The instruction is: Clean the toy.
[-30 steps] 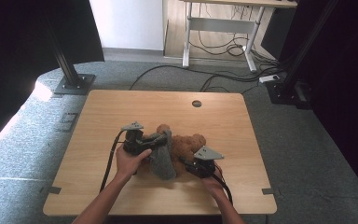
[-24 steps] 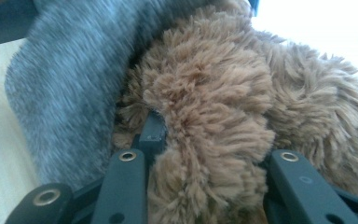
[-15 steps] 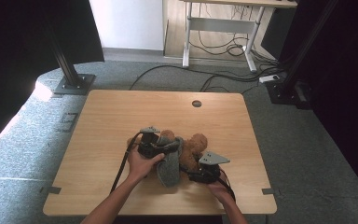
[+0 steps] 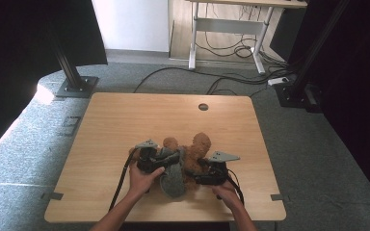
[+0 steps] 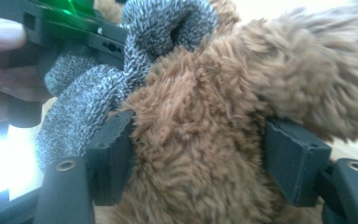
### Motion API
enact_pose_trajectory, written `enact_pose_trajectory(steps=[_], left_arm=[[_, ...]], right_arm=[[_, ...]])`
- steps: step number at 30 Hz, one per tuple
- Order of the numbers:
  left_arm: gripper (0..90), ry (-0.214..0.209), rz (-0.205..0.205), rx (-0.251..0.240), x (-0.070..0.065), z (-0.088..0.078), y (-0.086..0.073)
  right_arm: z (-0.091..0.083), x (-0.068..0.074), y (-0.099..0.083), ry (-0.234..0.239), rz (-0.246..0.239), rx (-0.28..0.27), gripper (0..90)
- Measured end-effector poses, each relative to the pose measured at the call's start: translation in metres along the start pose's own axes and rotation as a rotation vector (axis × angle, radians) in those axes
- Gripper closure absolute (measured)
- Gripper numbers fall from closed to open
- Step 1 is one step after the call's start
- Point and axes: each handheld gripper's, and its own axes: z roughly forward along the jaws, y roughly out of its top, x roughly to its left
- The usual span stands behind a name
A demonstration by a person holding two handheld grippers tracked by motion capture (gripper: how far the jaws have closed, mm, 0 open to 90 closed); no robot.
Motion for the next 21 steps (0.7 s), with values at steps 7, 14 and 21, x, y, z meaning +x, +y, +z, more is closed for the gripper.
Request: enact_pose_trajectory(steps=[7, 14, 21], left_arm=[[77.7, -0.016, -0.009, 0.011, -0.009, -0.007, 0.008], [76.9, -0.024, 0.076, 0.045, -0.040, 0.009, 0.045], [76.6, 0.087, 0.113, 0.153, -0.040, 0.050, 0.058]], right_arm=[[0.000, 0.006, -0.006, 0.007, -0.061, 0.022, 62.3], [-0.001, 0.007, -0.008, 0.007, -0.083, 0.005, 64.7], [-0.003, 0.009, -0.011, -0.014, -0.110, 0.007, 65.5]])
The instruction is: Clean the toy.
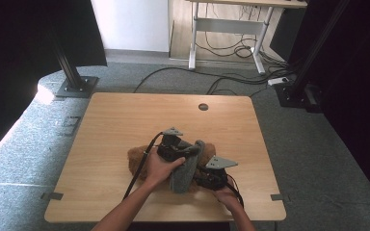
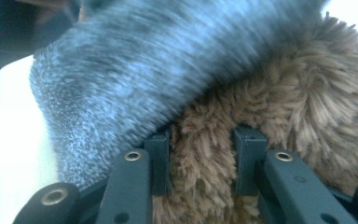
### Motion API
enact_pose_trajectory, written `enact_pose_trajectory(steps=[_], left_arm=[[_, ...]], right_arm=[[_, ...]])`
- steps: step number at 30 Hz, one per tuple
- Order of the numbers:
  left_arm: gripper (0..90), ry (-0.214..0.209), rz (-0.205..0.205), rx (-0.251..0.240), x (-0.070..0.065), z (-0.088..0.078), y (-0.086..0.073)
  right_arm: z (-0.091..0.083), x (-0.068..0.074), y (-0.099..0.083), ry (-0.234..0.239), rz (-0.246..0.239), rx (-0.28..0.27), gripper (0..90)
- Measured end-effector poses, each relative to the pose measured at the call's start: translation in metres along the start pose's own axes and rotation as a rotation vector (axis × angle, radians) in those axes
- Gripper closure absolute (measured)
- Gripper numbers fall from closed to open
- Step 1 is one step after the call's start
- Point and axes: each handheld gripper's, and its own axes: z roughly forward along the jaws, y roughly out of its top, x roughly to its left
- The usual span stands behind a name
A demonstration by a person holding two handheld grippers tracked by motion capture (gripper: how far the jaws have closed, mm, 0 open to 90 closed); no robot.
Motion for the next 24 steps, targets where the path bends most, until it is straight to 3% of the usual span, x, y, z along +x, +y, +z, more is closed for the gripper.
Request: enact_pose_trajectory(steps=[2, 4, 11, 15, 18, 24], left_arm=[[76.8, -0.014, -0.034, -0.011, 0.008, 0.000, -0.005], [77.3, -0.007, -0.040, -0.027, 0.012, -0.006, -0.009], [77.9, 0.094, -0.025, -0.066, 0.030, -0.041, -0.025], [78.3, 0.057, -0.076, -0.120, 0.048, -0.066, -0.041], [78.3, 0.045, -0.076, -0.147, 0.049, -0.078, -0.048], [78.1, 0.071, -0.103, -0.217, 0.058, -0.104, -0.055]], right_arm=[[0.000, 0.000, -0.001, -0.008, -0.006, 0.008, 66.1], [-0.001, 0.000, -0.002, -0.007, -0.003, 0.008, 66.4], [-0.001, 0.001, -0.003, -0.012, -0.004, 0.006, 66.6], [-0.001, 0.001, -0.003, -0.005, 0.001, 0.001, 66.7], [0.001, 0.004, -0.003, 0.004, -0.004, 0.002, 66.7], [0.000, 0.004, -0.004, 0.002, -0.001, 0.003, 66.8]])
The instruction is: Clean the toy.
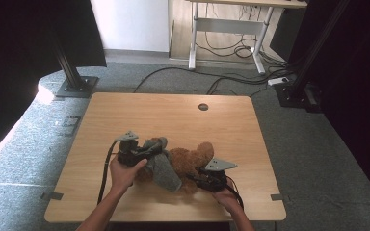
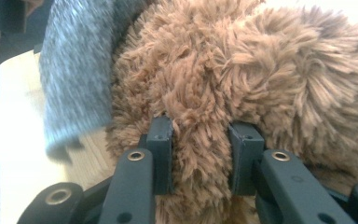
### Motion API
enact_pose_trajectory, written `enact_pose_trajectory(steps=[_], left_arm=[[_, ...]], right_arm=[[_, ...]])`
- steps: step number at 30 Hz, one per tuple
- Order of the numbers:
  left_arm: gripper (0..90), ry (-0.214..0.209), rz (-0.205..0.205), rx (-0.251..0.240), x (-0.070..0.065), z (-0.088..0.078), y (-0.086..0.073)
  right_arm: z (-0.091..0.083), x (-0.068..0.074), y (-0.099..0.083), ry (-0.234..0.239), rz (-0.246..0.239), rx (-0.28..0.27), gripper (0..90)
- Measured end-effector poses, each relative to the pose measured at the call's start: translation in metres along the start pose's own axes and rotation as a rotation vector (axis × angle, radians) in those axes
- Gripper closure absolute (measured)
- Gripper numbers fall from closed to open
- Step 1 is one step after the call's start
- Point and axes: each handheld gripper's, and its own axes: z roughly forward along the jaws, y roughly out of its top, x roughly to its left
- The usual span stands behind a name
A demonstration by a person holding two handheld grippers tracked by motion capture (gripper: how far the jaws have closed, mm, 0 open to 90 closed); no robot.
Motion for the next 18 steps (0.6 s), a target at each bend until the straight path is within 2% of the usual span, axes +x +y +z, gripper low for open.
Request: enact_pose_trajectory(steps=[2, 5, 8, 14, 16, 18], left_arm=[[77.9, 0.025, -0.021, -0.012, 0.011, -0.009, 0.000], [77.7, 0.048, -0.077, 0.004, 0.032, -0.019, -0.007], [77.3, 0.035, -0.133, -0.002, 0.048, -0.025, -0.017], [77.2, 0.058, -0.154, 0.014, 0.060, -0.035, -0.024], [77.2, 0.089, -0.150, 0.027, 0.064, -0.038, -0.028], [77.4, 0.103, -0.167, 0.031, 0.071, -0.042, -0.032]], right_arm=[[0.000, -0.001, 0.000, -0.003, 0.000, 0.001, 66.7], [-0.001, -0.002, -0.001, 0.000, 0.001, 0.002, 66.8], [-0.001, -0.002, -0.001, 0.007, -0.001, 0.004, 66.7], [-0.001, -0.001, -0.002, 0.008, -0.003, 0.004, 66.5], [-0.002, 0.000, -0.003, 0.008, -0.003, 0.006, 66.5], [-0.002, -0.001, -0.003, 0.009, -0.004, 0.005, 66.5]])
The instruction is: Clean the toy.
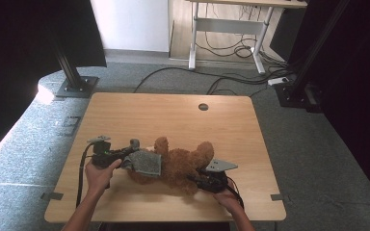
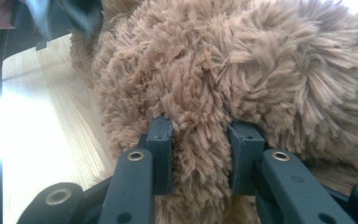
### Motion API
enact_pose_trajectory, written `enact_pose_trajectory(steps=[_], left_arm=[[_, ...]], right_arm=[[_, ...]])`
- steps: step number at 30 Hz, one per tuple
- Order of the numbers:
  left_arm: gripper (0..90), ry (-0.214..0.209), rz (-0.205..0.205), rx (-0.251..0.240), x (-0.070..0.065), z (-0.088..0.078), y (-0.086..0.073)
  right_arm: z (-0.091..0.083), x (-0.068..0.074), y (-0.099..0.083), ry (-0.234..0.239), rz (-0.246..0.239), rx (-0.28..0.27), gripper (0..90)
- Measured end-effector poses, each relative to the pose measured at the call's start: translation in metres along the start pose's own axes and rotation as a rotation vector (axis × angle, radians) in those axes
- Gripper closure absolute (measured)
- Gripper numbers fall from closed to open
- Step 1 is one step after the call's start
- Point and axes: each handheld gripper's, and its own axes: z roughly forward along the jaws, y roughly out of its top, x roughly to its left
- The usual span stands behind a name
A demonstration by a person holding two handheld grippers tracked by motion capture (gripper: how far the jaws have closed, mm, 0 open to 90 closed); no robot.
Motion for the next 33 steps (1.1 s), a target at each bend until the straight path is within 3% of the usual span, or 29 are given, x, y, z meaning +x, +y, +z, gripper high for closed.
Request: enact_pose_trajectory(steps=[2, 4, 6, 8, 11, 14, 19, 24, 28, 31, 33], left_arm=[[77.4, 0.010, -0.019, 0.002, 0.006, -0.002, -0.003], [77.5, -0.007, -0.043, -0.003, 0.011, -0.004, -0.005], [77.5, -0.023, -0.039, -0.016, 0.008, -0.006, -0.004], [77.7, -0.042, -0.030, -0.034, 0.001, -0.008, 0.001], [77.9, -0.113, -0.018, -0.073, -0.017, -0.007, 0.012], [77.8, -0.190, 0.048, -0.078, -0.048, 0.001, 0.026], [77.6, -0.245, 0.154, -0.026, -0.098, 0.036, 0.048], [77.3, -0.262, 0.222, 0.050, -0.133, 0.081, 0.061], [76.7, -0.251, 0.223, 0.128, -0.140, 0.113, 0.059], [75.9, -0.266, 0.186, 0.198, -0.136, 0.131, 0.054], [76.5, -0.201, 0.224, 0.204, -0.135, 0.133, 0.051]], right_arm=[[0.000, -0.001, 0.000, 0.001, 0.004, 0.000, 66.5], [0.000, -0.002, 0.000, 0.001, 0.008, -0.003, 66.5], [0.000, -0.002, 0.000, 0.002, 0.009, -0.003, 66.5], [0.000, -0.003, -0.001, -0.001, 0.009, -0.004, 66.5], [0.000, -0.003, -0.001, 0.001, 0.011, -0.006, 66.5], [0.000, -0.002, -0.001, 0.001, 0.007, -0.004, 66.5], [0.000, -0.002, -0.001, 0.001, 0.002, -0.010, 66.5], [0.000, -0.002, -0.001, 0.001, 0.002, -0.009, 66.5], [-0.001, -0.003, -0.002, -0.004, 0.001, -0.009, 66.4], [-0.001, -0.003, -0.002, -0.008, -0.004, -0.003, 66.3], [-0.001, -0.002, -0.002, -0.013, -0.007, -0.001, 66.0]])
